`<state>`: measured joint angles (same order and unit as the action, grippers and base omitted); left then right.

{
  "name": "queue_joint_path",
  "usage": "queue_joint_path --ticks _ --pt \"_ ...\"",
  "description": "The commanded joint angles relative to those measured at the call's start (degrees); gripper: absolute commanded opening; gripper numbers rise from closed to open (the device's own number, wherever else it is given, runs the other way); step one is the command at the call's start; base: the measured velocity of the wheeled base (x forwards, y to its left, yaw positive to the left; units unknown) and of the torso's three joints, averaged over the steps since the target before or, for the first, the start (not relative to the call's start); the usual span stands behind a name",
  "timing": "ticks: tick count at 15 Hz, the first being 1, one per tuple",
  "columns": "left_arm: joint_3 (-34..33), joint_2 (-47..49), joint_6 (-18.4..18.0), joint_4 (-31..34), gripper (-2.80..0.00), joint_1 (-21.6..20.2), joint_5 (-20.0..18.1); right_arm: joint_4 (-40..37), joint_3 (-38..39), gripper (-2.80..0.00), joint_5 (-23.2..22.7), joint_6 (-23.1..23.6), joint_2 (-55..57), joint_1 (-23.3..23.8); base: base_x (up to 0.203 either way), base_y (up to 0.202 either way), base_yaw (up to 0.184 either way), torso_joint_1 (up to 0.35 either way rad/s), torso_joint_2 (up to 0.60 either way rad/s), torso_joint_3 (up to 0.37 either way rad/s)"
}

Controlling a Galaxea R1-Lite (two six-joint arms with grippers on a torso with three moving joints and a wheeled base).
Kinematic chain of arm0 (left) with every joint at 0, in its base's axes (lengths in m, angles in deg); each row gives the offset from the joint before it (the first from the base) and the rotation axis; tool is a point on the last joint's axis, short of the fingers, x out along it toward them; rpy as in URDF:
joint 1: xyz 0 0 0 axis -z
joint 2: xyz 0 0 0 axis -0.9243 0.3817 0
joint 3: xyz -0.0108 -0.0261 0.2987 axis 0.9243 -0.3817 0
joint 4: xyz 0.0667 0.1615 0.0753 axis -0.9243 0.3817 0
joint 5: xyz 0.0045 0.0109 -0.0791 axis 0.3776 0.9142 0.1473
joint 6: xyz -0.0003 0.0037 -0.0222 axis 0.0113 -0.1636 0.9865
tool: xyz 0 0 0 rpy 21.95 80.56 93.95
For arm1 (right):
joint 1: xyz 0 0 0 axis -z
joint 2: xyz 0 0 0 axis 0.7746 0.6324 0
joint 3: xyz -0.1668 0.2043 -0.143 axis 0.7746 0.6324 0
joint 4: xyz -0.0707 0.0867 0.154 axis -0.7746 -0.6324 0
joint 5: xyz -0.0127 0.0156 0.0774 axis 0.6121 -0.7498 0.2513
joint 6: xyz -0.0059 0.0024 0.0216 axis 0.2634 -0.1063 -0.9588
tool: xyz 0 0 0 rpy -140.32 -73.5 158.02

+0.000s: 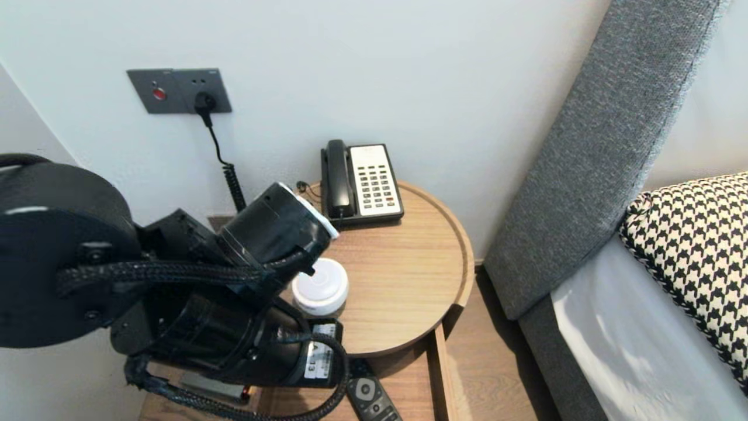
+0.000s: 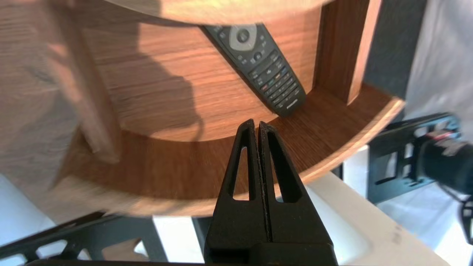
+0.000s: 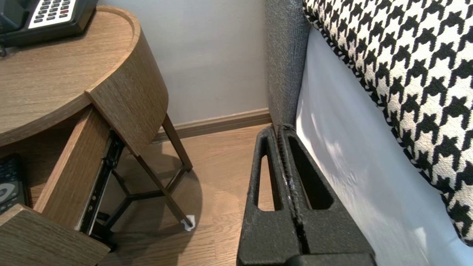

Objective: Take the remote control out of the drawer one by one and place them on the table

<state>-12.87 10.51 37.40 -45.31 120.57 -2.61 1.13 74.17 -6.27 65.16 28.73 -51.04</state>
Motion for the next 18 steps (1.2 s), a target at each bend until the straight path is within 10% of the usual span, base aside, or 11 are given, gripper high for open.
queue_joint_path --ticks 1,14,15,18 --pt "-4.73 1.98 0.46 -5.47 -2.80 2.37 0.48 0.03 1.49 -2.80 0.05 -0.06 0.08 0.00 0.000 0.000 0.000 0.000 0.00 0.000" --pt "-5.15 12.91 8.70 -10.25 -2.80 6.94 5.60 0.03 1.49 -2.80 -0.01 -0.03 0.08 0.00 0.000 0.000 0.000 0.000 0.00 0.000" --pt "-3.92 13.62 9.12 -9.53 0.00 7.32 6.35 0.03 1.49 -2.80 0.03 -0.06 0.08 0.00 0.000 0.000 0.000 0.000 0.00 0.000" --pt "-1.23 16.75 11.16 -7.20 0.00 9.35 9.86 0.03 1.49 -2.80 -0.01 -0.05 0.08 -0.07 0.000 0.000 0.000 0.000 0.00 0.000"
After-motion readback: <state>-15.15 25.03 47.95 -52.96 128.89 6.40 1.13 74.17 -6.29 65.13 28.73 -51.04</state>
